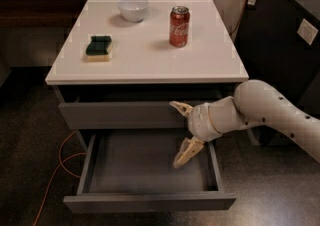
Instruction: Place coke can into middle drawer
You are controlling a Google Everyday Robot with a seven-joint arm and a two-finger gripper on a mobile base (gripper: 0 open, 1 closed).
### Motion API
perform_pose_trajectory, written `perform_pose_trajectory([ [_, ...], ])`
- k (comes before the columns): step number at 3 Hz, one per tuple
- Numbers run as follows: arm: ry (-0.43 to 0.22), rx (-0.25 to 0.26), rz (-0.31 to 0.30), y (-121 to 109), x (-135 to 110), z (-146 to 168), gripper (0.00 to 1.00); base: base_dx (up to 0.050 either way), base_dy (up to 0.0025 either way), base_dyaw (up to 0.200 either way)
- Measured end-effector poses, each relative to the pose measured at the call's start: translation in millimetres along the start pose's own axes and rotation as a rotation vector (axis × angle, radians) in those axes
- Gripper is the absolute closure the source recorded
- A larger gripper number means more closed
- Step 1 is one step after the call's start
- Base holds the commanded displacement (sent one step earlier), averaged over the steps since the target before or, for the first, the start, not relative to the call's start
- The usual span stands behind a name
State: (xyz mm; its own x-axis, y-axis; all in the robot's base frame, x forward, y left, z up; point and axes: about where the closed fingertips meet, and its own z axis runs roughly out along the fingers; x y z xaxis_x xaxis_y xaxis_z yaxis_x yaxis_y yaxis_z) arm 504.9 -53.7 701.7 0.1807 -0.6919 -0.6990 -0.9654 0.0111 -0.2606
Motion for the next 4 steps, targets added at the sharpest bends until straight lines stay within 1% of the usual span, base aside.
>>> perform_pose_trajectory([
  [1, -0.015, -0.015, 0.011, -18.3, 1.0, -34.6, 0.00, 0.000, 0.00000, 0.000],
  [2, -0.014, -0.009, 0.022, -33.4, 4.1, -68.2, 0.00, 0.000, 0.00000, 0.000],
  [3, 0.028, 0.003, 0.014, -40.2, -1.2, -93.1, 0.00, 0.000, 0.00000, 0.000],
  [4, 0.101, 0.047, -0.014, -40.9, -21.7, -121.2, 0.00, 0.000, 0.00000, 0.000],
])
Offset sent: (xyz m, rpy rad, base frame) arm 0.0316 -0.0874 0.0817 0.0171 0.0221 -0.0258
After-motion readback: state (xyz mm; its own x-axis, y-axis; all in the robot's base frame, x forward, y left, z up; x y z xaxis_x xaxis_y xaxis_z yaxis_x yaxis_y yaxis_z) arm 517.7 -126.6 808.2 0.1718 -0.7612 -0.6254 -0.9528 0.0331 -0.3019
